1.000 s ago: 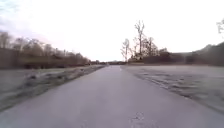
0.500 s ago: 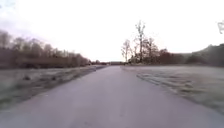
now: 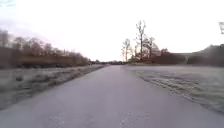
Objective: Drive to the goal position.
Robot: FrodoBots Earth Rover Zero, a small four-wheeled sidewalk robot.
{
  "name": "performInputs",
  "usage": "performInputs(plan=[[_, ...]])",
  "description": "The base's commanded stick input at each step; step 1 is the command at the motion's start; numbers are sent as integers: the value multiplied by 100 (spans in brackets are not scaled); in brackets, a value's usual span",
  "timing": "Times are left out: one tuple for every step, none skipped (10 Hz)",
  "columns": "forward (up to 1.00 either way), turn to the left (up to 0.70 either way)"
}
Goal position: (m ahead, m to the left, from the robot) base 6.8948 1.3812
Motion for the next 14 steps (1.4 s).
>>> performInputs(plan=[[100, 1], [100, 1], [100, 1], [100, 1], [100, 1], [100, 1], [100, 1], [100, 1], [100, 1], [100, 1], [100, 1], [100, 1], [100, 1], [100, 1]])
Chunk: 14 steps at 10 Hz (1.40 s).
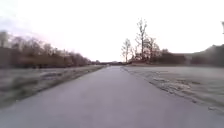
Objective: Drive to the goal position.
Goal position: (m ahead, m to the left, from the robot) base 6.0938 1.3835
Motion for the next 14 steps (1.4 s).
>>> performInputs(plan=[[100, 1], [100, 1], [100, 1], [100, 1], [100, 1], [100, 1], [100, 1], [100, 1], [100, 1], [100, 1], [100, 1], [100, 1], [100, 1], [100, 1]])
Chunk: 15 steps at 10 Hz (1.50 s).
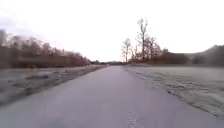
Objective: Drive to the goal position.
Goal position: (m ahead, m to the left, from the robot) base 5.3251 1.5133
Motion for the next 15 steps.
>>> performInputs(plan=[[100, 1], [100, 1], [100, 1], [100, 1], [100, 1], [100, 1], [100, 1], [100, 1], [100, 1], [100, 1], [100, 1], [100, 1], [100, 1], [100, 1], [100, 1]])
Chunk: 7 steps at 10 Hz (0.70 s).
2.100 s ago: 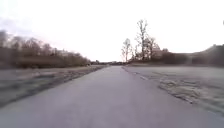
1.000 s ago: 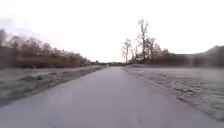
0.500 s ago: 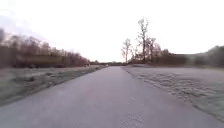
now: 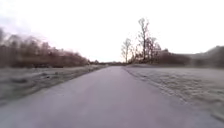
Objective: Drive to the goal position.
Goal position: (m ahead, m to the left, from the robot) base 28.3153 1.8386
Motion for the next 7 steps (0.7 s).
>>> performInputs(plan=[[100, 1], [100, 1], [100, 1], [100, 1], [100, 1], [100, 1], [100, 1]])
